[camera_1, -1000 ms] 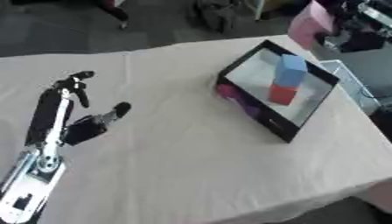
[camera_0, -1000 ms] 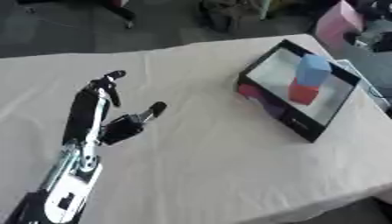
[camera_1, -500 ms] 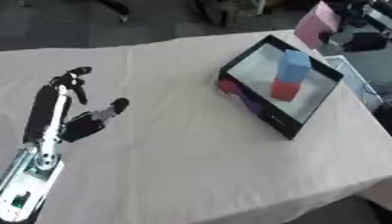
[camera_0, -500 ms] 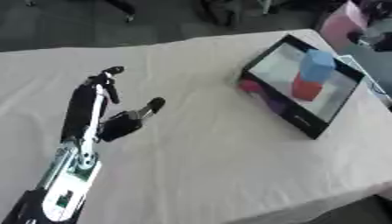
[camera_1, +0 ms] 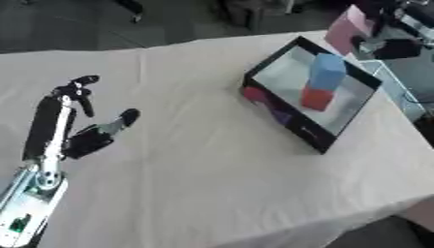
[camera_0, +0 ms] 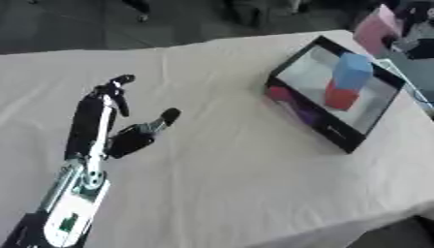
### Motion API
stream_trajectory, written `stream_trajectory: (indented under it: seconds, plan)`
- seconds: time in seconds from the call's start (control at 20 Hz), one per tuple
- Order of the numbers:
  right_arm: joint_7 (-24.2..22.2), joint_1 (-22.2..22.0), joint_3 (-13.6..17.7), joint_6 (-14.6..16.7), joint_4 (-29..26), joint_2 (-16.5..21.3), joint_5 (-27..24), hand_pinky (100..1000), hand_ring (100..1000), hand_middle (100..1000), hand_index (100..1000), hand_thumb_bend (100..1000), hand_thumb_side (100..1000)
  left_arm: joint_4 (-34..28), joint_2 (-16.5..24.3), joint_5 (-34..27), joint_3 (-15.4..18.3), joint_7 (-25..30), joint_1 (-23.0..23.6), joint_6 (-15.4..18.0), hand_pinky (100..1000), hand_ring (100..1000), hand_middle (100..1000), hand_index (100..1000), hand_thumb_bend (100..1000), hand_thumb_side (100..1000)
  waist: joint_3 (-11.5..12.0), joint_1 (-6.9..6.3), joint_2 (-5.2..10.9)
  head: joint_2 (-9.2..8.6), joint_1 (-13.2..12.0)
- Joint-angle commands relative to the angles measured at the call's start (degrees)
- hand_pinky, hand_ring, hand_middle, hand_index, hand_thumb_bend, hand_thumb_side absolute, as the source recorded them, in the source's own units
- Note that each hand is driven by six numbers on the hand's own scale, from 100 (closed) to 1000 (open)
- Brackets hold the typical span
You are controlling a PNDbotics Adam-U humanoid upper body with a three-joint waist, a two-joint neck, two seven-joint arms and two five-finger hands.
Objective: Pick up the objects with one hand, pass them to the other hand, and then place them into the box on the other side of the table.
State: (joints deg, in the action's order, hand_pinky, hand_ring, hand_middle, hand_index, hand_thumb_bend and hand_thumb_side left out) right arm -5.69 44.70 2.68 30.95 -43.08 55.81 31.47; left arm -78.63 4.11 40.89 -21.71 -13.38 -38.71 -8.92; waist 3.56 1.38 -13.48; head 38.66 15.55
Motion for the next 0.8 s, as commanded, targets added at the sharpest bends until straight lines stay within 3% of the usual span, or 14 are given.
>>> stream_trajectory:
  seconds: [0.05, 0.3, 0.5, 0.8]
  plan:
    - [-0.6, 1.7, 0.0, 1.4, 0.7, 1.9, 2.7, 814, 1000, 454, 496, 100, 595, -1.2, -0.2, -0.3, 0.1, -0.2, -0.6, 0.0, 775, 715, 301, 828, 761, 778, -0.1, 0.27, 0.82, -0.20, 0.4]
    - [-0.6, 2.7, -0.1, 2.9, 2.1, 1.5, 6.0, 806, 1000, 448, 429, 100, 598, -1.3, -0.2, -0.2, 0.1, -0.3, -0.6, 0.1, 774, 715, 300, 827, 760, 775, 0.0, 0.41, 0.82, -0.25, 0.5]
    - [0.2, 2.9, -0.3, 4.0, 2.7, 1.3, 8.4, 794, 830, 437, 390, 100, 603, -1.3, -0.2, -0.3, 0.1, -0.4, -0.6, 0.1, 773, 714, 298, 827, 758, 776, 0.2, 0.49, 0.68, -0.36, 0.5]
    - [3.2, 3.4, -0.6, 4.5, 4.3, 1.1, 13.1, 783, 723, 429, 392, 107, 595, -1.4, -0.3, -0.4, -0.1, -0.4, -0.6, 0.3, 772, 713, 296, 826, 757, 776, 0.5, 0.62, 0.28, -0.69, 0.7]
